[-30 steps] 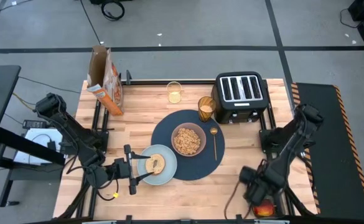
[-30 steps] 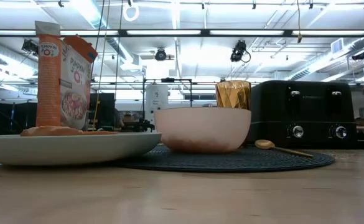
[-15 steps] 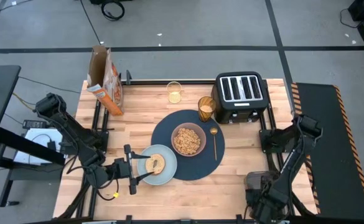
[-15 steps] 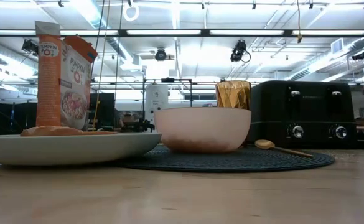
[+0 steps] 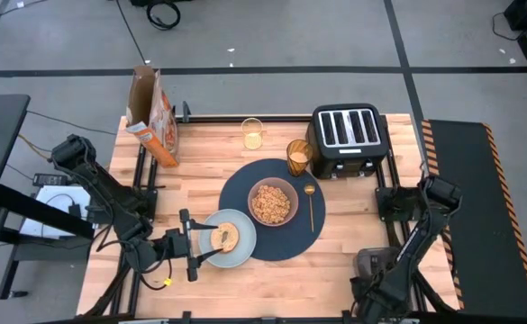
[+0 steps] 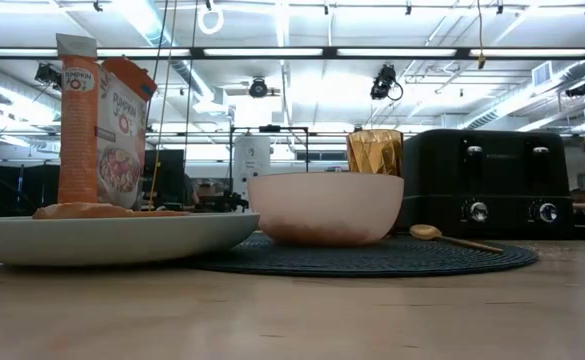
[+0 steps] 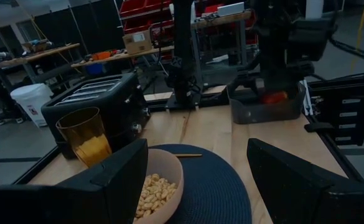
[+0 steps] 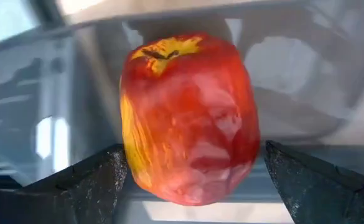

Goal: Arrange a breakfast setting
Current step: Put the red apple on the top left of the blue tablemat

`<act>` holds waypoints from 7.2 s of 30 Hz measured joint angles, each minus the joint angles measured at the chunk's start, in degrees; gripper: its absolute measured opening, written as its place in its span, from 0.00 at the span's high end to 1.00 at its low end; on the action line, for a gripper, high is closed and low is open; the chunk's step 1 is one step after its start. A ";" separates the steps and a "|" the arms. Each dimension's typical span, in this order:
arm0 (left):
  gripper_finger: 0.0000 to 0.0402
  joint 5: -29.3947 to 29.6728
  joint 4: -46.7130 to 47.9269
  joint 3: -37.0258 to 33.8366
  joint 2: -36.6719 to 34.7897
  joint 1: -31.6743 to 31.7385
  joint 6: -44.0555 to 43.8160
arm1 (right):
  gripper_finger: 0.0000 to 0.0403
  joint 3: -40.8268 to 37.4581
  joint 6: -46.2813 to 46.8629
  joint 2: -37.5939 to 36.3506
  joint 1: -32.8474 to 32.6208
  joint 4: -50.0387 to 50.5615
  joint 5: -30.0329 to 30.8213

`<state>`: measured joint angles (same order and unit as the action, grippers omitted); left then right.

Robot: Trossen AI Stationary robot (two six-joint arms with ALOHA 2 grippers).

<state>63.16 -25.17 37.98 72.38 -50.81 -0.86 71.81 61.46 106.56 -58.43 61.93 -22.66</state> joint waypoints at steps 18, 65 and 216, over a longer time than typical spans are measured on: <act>0.30 0.00 0.22 0.00 0.00 0.00 0.00 | 0.05 -4.50 8.82 -2.64 1.59 4.88 2.38; 0.30 -20.46 2.20 0.09 8.81 8.01 17.88 | 0.18 6.88 12.34 -13.03 17.33 1.05 15.09; 0.85 -47.39 -62.90 3.52 15.72 22.69 23.96 | 0.18 6.73 -88.66 1.07 39.55 -123.80 19.90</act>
<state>15.77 -88.07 41.50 88.09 -28.12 23.09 78.54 -27.20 107.63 -18.87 -61.87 -2.77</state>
